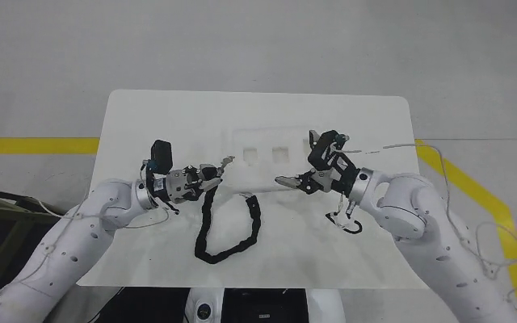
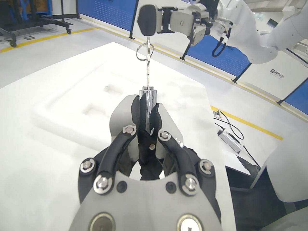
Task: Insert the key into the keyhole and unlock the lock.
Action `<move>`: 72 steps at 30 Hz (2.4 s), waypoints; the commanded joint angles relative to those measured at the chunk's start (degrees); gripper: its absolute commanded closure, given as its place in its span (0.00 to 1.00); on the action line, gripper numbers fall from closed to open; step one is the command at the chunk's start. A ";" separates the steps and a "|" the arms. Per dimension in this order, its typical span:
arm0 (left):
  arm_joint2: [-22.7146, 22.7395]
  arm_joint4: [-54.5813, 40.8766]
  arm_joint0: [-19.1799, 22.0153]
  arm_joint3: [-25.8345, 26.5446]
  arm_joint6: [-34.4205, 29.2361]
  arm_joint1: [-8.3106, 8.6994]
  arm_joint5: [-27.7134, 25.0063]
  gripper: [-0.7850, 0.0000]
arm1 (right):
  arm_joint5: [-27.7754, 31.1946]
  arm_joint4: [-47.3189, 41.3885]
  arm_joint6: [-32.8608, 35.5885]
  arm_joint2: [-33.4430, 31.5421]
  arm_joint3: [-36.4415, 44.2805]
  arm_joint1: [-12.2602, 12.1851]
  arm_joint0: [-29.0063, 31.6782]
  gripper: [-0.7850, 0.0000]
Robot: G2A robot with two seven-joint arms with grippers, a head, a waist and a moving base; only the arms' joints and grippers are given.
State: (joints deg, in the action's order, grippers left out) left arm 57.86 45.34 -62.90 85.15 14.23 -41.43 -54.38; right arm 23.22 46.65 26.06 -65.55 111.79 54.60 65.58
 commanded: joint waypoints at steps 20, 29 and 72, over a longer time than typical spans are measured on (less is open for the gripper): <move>8.66 -0.45 -0.33 -1.10 -19.58 0.73 10.84 1.00 | -8.44 4.93 -16.15 -14.07 -0.41 -0.90 13.50 0.00; 3.82 3.12 4.68 -0.13 -29.65 -1.25 17.68 0.74 | -8.44 4.93 -16.15 -14.07 -0.41 -0.90 13.50 0.00; 25.13 7.25 -7.69 -0.28 -0.18 -1.12 16.20 0.00 | -8.44 4.93 -16.15 -14.07 -0.41 -0.90 13.50 0.00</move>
State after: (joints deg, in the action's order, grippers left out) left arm 82.84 52.73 -70.47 84.89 14.05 -42.53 -38.10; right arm 14.78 51.58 9.91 -79.63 111.38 53.70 79.07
